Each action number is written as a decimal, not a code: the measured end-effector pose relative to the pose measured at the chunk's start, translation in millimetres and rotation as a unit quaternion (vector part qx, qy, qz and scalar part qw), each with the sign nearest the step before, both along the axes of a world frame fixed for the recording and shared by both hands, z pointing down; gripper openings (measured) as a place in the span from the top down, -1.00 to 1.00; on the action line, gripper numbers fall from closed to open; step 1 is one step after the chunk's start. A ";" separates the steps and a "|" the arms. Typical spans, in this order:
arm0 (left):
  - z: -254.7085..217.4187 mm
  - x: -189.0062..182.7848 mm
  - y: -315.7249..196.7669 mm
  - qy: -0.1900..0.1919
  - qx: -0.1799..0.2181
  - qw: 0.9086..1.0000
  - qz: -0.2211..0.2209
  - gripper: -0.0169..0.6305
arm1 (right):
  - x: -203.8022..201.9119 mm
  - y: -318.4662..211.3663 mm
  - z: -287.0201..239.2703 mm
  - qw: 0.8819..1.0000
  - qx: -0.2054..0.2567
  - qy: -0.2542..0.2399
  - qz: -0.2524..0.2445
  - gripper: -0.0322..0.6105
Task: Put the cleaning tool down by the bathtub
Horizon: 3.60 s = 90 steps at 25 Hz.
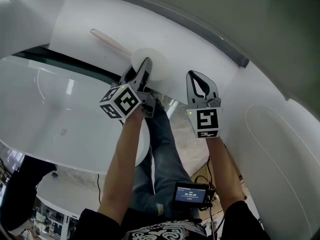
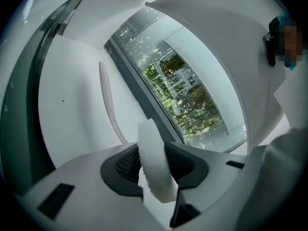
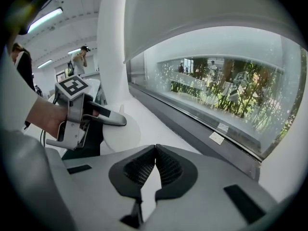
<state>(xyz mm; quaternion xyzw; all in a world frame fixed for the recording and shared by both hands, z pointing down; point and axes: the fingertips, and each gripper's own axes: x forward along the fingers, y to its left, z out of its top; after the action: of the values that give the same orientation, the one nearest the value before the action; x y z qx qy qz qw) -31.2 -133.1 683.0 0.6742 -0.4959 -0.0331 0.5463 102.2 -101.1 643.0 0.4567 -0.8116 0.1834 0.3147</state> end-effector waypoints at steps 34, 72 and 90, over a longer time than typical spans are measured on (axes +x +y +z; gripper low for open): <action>40.3 16.2 5.3 -0.013 -0.065 0.998 -0.003 0.48 | 5.7 9.3 5.7 1.000 -0.015 -0.025 0.002 0.81; -11.2 -21.0 1.3 -0.113 0.007 0.992 -0.055 0.23 | 14.4 13.1 -23.8 0.999 0.007 -0.029 0.021 0.81; -58.6 -37.0 12.8 -0.148 0.072 0.986 -0.005 0.89 | 7.0 22.5 -52.2 0.999 0.029 -0.021 0.024 0.81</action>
<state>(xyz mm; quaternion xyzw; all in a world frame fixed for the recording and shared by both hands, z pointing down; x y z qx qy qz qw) -68.2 -120.3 624.3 0.7067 -0.5709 0.0292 0.4169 109.2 -78.6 590.8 0.4807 -0.8121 0.1769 0.2796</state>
